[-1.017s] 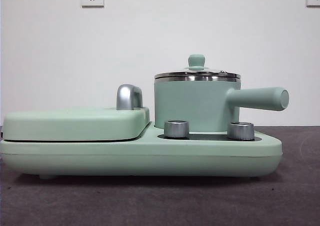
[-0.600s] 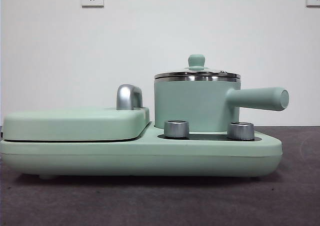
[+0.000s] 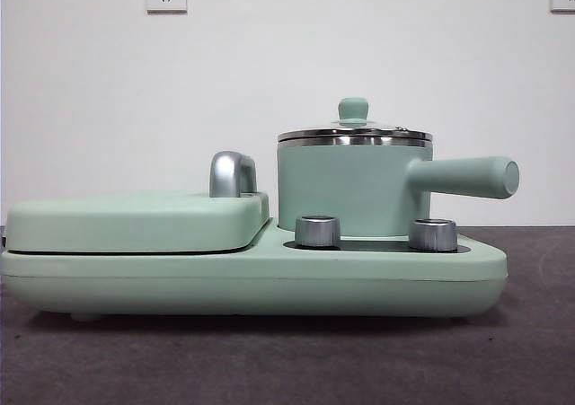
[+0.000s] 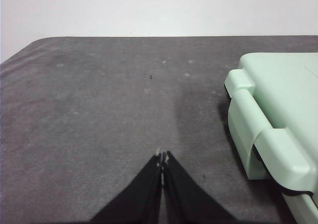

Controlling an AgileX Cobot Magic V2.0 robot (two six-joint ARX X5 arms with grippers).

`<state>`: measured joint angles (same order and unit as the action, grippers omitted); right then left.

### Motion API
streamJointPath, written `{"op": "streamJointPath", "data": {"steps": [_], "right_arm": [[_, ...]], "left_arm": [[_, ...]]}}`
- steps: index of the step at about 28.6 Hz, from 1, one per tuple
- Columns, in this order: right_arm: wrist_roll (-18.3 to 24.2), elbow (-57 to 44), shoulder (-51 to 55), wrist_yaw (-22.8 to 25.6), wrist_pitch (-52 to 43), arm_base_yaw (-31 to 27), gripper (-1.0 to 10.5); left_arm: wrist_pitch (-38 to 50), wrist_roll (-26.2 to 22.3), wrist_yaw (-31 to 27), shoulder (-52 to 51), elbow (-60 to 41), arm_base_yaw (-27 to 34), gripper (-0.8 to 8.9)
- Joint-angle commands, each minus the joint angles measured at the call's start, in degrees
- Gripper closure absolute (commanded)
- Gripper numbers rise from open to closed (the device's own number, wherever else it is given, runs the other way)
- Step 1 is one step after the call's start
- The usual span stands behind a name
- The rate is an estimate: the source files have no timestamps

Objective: Put the buns in a small steamer

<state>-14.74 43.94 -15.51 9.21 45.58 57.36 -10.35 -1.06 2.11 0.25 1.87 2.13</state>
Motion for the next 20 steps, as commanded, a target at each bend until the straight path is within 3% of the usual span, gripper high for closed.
{"op": "streamJointPath", "data": {"steps": [1,20], "right_arm": [[0.72,0.31,-0.07,0.22,-0.57,0.59,9.3],[0.70,-0.79,0.11,0.20,-1.44,0.17,9.3]], "left_arm": [[-0.37,-0.39,0.39,-0.04,-1.11,0.09,8.07],[-0.37,-0.39,0.39,-0.07,-1.11,0.11,8.07]]}}
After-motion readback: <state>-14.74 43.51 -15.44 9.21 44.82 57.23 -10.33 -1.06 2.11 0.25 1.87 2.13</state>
